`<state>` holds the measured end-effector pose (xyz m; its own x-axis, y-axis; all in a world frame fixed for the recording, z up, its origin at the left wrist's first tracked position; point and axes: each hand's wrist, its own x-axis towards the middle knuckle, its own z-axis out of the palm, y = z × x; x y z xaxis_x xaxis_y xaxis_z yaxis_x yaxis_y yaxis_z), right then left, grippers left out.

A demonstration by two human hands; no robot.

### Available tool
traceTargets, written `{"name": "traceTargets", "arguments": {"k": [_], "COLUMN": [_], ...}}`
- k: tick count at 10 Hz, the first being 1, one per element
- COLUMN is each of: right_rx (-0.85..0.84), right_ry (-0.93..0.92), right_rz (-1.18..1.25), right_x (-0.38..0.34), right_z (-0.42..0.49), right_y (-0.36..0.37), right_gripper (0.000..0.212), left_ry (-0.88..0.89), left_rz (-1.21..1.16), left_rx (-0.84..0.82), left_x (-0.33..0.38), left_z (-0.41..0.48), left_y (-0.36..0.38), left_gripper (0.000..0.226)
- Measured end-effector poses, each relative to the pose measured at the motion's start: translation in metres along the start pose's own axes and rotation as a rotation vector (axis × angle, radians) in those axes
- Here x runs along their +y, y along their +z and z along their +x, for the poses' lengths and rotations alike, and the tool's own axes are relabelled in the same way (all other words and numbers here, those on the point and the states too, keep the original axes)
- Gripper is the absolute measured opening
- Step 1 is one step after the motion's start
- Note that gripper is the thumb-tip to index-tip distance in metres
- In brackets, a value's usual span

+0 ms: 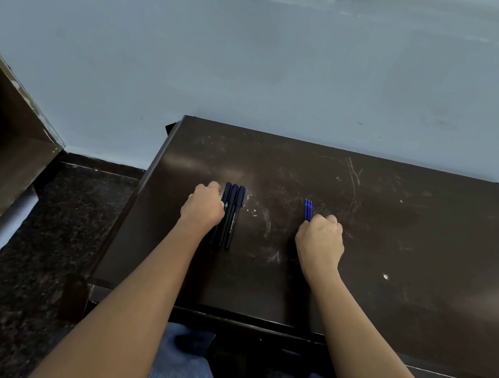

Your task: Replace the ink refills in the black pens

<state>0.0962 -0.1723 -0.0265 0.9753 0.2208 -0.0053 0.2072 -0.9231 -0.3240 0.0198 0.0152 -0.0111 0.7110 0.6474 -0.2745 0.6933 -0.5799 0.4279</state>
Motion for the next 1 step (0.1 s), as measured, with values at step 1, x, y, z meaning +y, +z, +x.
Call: {"name": "traceTargets", "arguments": {"k": [1], "right_rx": [0.054], "right_ry": [-0.011], "right_rz": [-0.019], "right_x": [0.0011], "right_z": [0.0033], "right_y": [-0.0009], "right_gripper": [0.021], "left_ry": [0.007], "left_rz": [-0.049], "left_rx": [0.038], "left_x": [0.0015], "left_z": [-0.0015], "left_y": [-0.0020], "left_gripper": [0.038]}}
